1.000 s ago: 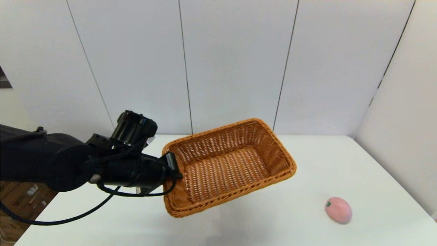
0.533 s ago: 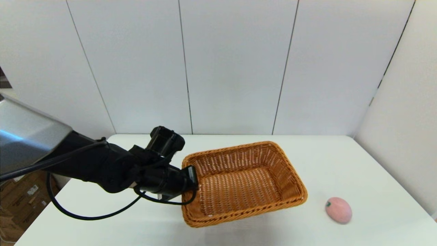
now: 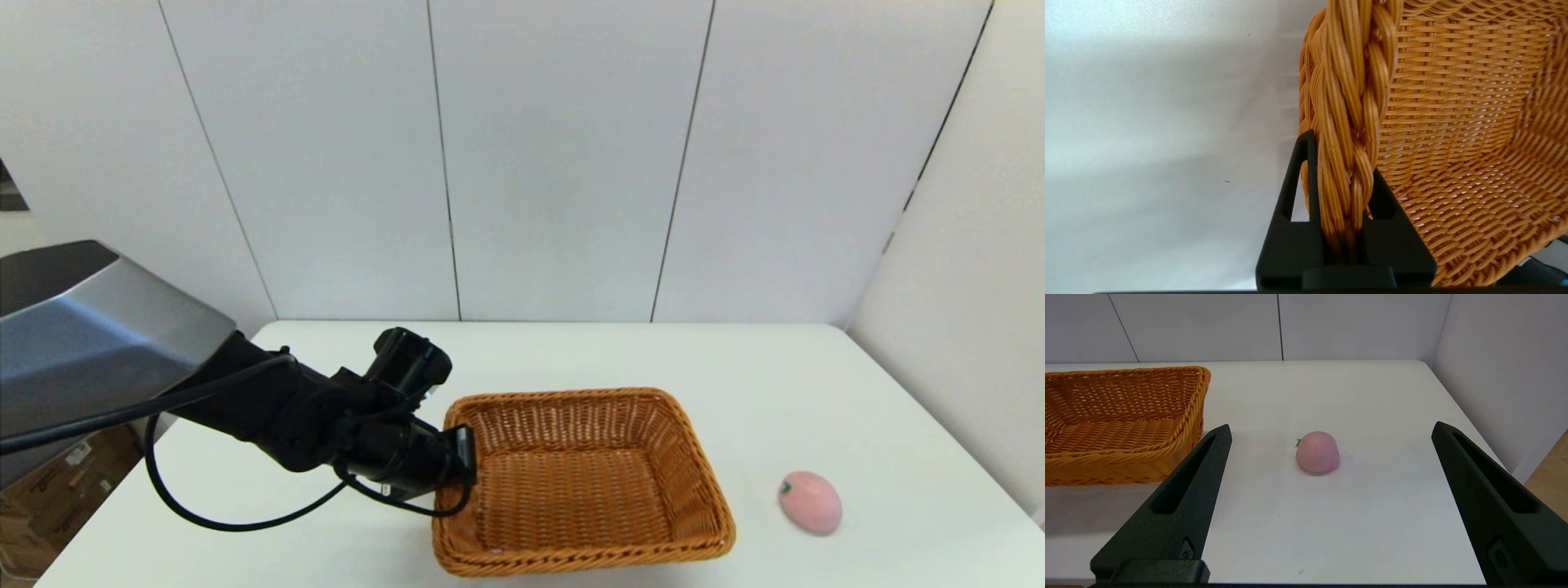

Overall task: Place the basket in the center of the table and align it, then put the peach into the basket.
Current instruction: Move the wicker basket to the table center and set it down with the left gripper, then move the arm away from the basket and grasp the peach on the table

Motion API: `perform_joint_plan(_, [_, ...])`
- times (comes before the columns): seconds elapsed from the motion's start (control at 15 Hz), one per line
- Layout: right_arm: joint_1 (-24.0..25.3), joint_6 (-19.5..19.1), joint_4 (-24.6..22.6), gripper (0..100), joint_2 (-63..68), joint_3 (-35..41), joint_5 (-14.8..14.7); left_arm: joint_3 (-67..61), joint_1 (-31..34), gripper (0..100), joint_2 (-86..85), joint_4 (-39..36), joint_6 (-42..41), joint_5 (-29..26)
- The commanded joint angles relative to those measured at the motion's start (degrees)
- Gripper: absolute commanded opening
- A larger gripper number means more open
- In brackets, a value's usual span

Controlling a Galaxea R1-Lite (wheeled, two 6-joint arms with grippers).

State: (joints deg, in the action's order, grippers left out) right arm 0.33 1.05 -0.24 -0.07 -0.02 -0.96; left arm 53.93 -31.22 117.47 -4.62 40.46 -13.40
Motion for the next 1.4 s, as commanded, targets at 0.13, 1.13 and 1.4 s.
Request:
perform_joint_plan(0.13, [0.0, 0.0, 0.0, 100, 0.0, 0.0, 0.0, -0.1, 0.0, 0, 0.9, 0.0, 0.2, 0.0])
perform_joint_plan(1.13, [0.0, 0.0, 0.0, 100, 0.0, 0.0, 0.0, -2.0, -0.1, 100, -25.2, 4.4, -0.6, 0.5])
perform_joint_plan(1.4, [0.0, -0.2, 0.0, 100, 0.0, -0.1, 0.0, -2.8, -0.3, 100, -54.9, 11.6, -7.5, 5.1])
